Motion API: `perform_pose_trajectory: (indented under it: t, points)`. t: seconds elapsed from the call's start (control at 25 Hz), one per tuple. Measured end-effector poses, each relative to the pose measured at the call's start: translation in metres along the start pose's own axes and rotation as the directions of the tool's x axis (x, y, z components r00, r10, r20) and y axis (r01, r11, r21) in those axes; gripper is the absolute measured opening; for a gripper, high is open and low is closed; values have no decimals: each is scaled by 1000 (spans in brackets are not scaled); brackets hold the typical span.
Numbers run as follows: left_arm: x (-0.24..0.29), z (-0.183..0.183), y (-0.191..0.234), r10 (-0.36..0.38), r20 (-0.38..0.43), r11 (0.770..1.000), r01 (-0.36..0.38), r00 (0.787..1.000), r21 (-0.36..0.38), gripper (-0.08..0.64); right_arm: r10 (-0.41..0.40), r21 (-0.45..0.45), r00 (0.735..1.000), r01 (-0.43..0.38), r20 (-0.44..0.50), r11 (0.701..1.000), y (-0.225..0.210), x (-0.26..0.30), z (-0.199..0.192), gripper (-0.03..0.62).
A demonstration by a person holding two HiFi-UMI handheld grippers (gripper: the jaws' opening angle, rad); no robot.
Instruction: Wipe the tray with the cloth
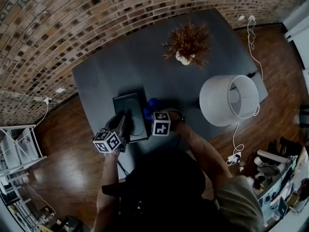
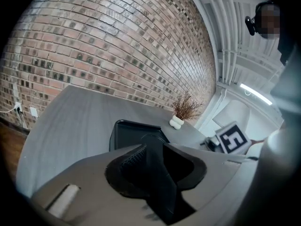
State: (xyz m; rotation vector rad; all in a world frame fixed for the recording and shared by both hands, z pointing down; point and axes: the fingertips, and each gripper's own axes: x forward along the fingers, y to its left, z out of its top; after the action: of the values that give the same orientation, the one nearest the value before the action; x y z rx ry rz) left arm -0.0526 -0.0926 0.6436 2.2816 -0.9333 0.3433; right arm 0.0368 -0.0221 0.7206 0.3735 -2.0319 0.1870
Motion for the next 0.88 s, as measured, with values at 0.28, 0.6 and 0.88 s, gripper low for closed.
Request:
perform_pose_trajectory:
  t: [0.28, 0.6, 0.88]
  points:
    - [0, 0, 1, 9, 36, 999, -8, 999, -42, 114, 348, -59, 937, -347, 3, 936, 160, -21, -13, 115]
    - [-95, -20, 31, 177, 257, 893, -46, 950, -447, 111, -185, -7, 978, 185, -96, 983, -48, -80, -2, 114]
    - [-130, -92, 22, 274, 239, 646, 6, 932, -764, 114, -317, -418, 929, 216, -191, 883, -164, -22, 64, 115]
